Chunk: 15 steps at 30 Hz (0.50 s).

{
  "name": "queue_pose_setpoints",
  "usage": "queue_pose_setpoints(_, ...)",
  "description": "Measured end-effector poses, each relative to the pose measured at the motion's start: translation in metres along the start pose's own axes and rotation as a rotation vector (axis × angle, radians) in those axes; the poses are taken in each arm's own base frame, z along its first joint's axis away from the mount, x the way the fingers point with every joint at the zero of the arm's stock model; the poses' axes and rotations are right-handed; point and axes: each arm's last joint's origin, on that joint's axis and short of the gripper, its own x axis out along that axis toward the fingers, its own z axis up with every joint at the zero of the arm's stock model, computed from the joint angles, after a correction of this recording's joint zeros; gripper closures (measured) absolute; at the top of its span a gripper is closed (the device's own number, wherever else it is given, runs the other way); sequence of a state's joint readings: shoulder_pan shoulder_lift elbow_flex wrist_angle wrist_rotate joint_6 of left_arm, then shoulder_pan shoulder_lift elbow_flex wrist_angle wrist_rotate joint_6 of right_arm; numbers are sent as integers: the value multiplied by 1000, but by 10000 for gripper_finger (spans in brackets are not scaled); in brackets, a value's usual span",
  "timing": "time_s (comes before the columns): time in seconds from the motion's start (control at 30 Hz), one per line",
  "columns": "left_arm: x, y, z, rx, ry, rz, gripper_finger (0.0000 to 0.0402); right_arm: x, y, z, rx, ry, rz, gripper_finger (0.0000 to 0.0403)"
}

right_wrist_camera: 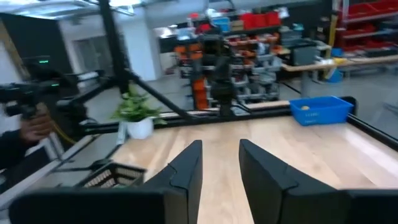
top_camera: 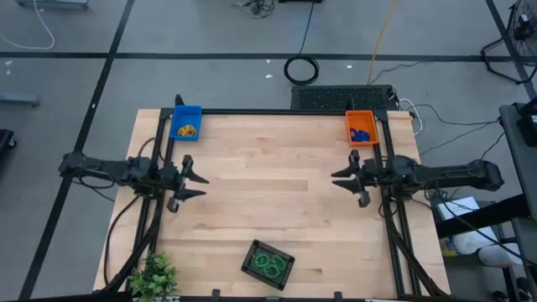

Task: Sort spring keychains into baskets
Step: Return to Home Position

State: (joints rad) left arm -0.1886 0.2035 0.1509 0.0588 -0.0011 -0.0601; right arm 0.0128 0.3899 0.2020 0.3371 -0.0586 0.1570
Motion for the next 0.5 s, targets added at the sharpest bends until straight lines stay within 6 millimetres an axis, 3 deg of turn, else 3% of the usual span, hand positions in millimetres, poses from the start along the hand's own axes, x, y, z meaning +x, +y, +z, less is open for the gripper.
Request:
queue_pose_setpoints(0.2,-14,0,-7,52,-49,-2,231,-22,2,-2,-11,30,44,312)
queue_pose_setpoints(0.33,-15,1,-16,59,-4,4,231,-33,7,1,-43,-3,162,312)
queue_pose_setpoints(0.5,-12,3,-27,57,25,18,231,-33,5,-20,-71,-11,210,312)
